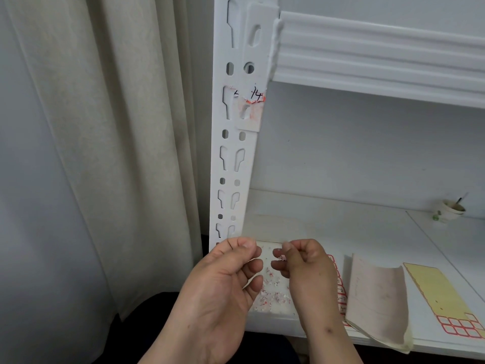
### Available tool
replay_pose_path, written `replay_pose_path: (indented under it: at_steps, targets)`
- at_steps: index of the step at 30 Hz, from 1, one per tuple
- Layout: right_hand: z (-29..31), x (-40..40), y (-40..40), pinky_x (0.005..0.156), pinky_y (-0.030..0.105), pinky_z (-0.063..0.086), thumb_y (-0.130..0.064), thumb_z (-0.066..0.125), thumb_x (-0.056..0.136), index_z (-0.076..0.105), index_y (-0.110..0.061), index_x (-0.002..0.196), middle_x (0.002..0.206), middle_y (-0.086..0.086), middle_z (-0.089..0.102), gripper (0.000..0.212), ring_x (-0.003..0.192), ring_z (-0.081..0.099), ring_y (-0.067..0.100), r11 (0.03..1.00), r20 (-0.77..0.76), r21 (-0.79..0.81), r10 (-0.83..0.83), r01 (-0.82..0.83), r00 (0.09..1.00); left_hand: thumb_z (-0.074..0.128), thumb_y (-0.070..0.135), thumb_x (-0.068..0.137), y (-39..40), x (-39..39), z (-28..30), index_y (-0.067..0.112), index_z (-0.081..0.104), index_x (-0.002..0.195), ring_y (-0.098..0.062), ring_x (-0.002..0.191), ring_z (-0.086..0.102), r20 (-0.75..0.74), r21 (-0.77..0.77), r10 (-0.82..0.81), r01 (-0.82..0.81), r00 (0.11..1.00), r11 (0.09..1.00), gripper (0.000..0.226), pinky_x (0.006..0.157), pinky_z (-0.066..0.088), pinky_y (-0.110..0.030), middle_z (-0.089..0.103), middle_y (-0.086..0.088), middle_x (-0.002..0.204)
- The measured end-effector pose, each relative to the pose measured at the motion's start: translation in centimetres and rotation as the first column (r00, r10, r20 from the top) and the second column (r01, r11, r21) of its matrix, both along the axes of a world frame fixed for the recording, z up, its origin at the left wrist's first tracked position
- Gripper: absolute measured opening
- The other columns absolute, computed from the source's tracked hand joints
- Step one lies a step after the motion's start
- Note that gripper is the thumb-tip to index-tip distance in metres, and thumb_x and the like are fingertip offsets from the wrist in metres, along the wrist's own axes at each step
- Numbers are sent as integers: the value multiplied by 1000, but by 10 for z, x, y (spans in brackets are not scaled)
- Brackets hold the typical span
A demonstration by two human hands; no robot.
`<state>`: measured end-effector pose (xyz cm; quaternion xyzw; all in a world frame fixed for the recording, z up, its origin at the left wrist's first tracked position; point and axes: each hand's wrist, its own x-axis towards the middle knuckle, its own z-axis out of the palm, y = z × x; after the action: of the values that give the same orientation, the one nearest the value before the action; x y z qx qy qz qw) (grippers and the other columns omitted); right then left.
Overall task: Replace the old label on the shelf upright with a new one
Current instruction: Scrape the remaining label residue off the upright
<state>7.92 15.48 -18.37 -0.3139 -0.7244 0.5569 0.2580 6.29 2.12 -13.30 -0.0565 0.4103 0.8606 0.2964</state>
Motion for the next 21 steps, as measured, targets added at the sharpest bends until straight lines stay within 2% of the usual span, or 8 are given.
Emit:
replay_pose_path:
  at_steps: [3, 6, 7, 11, 15, 18, 21]
  targets:
    - [-5, -1, 1, 64, 23, 45, -25, 52, 97, 64, -23, 87, 84, -8, 70, 16, 79, 66, 10, 995, 47, 99, -5, 0, 999, 68, 15, 70, -1, -1, -2, 13, 64, 79, -14, 67, 57, 0, 0, 6, -6, 1000, 1000, 10, 68, 43, -29, 65, -2, 73]
    - [-8, -2, 2, 81, 26, 47, -21, 50, 98, 66, -24, 104, 99, -11, 68, 18, 95, 61, 10, 991, 65, 133, 3, -12, 998, 68, 15, 72, -2, -1, -4, 14, 64, 78, -14, 67, 57, -1, -1, 9, -9, 1000, 1000, 7, 68, 43, -29, 65, -2, 74]
    - [-9, -2, 1, 82, 26, 48, -20, 51, 97, 66, -24, 106, 100, -12, 67, 18, 97, 61, 9, 991, 74, 133, 7, -17, 997, 68, 15, 72, -2, -1, -4, 13, 64, 78, -14, 67, 57, -1, -4, 9, -9, 1000, 1000, 7, 68, 43, -29, 65, -2, 73]
    - [-10, -1, 2, 64, 19, 42, -17, 62, 91, 64, -24, 91, 84, -11, 67, 7, 82, 63, 7, 994, 72, 111, -18, 10, 997, 68, 16, 69, -1, -1, -5, 13, 63, 78, -13, 66, 56, -3, -14, 9, -9, 1000, 1000, 10, 67, 43, -29, 65, -1, 71]
    - [-8, 2, 1, 54, 14, 36, -18, 65, 89, 59, -22, 84, 77, -8, 63, 9, 71, 59, 4, 987, 74, 161, -28, 16, 997, 68, 16, 67, -1, -2, -6, 14, 63, 79, -13, 64, 56, 3, -12, 14, -14, 1000, 1000, 12, 64, 43, -28, 65, -1, 71]
    - [-6, 4, -1, 51, 11, 36, -15, 60, 92, 58, -24, 90, 80, -9, 64, 10, 73, 60, 3, 987, 76, 160, -7, -5, 997, 69, 16, 65, 0, -2, -5, 13, 63, 78, -13, 62, 56, 2, -18, 20, -20, 1000, 1000, 15, 63, 42, -27, 65, -2, 71]
    - [-3, 4, -4, 56, 6, 40, -3, 49, 93, 56, -31, 99, 88, -13, 68, 29, 85, 62, -1, 986, 109, 154, 54, -70, 993, 69, 15, 61, -2, -2, -3, 12, 64, 72, -13, 60, 56, -33, -26, 26, -26, 999, 999, 12, 62, 41, -28, 64, -3, 69]
